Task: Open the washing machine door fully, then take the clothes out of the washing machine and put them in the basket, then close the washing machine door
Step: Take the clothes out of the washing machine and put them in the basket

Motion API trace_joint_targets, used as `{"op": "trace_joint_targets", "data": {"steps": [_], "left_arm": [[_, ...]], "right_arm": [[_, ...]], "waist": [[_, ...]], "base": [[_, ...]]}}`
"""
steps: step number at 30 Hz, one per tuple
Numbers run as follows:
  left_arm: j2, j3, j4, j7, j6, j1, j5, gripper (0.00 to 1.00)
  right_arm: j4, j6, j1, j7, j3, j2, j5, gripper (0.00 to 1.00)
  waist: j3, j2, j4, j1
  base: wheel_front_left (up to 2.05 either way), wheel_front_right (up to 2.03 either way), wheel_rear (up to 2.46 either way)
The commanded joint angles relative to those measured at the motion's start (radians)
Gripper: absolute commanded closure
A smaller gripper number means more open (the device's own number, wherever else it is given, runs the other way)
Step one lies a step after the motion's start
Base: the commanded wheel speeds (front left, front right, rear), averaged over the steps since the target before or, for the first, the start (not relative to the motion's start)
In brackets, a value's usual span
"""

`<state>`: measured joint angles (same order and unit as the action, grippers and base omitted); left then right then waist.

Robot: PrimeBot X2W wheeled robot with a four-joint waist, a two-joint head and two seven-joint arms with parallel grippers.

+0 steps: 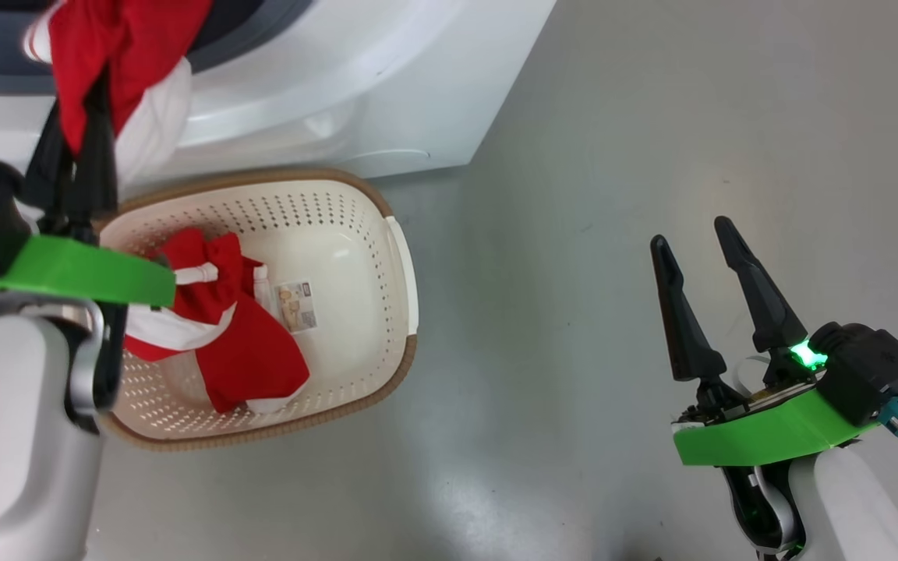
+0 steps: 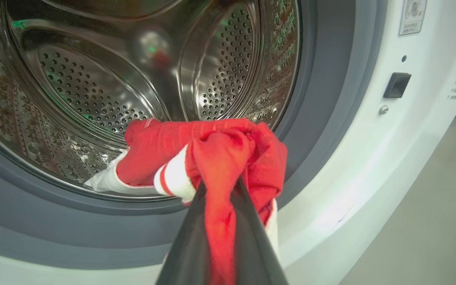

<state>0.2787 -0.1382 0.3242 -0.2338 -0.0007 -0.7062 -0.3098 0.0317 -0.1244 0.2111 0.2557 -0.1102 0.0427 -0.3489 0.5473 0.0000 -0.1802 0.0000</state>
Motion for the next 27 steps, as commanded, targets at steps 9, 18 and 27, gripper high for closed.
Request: {"op": "trace_joint_targets", "data": {"steps": [9, 18, 27], "left_arm": [[0.030, 0.038, -0.168, 0.033, 0.043, 0.116, -0.020, 1.00], [0.013, 0.032, -0.286, 0.053, 0.078, 0.232, -0.032, 1.00], [-0.022, 0.001, -0.334, 0.045, 0.097, 0.311, -0.036, 1.00]], "right_arm": [[-0.028, -0.006, -0.028, 0.006, -0.006, 0.008, 0.018, 0.00], [-0.038, -0.006, -0.038, 0.006, 0.009, 0.008, 0.022, 0.00], [-0.041, -0.006, -0.047, 0.006, 0.020, 0.008, 0.032, 0.00]], "waist": [[-0.032, 0.0000, 0.019, 0.0000], [-0.041, 0.0000, 0.034, 0.0000], [-0.067, 0.0000, 0.063, 0.0000]], "base": [[0.00, 0.00, 0.00], [0.00, 0.00, 0.00], [0.00, 0.00, 0.00]]}}
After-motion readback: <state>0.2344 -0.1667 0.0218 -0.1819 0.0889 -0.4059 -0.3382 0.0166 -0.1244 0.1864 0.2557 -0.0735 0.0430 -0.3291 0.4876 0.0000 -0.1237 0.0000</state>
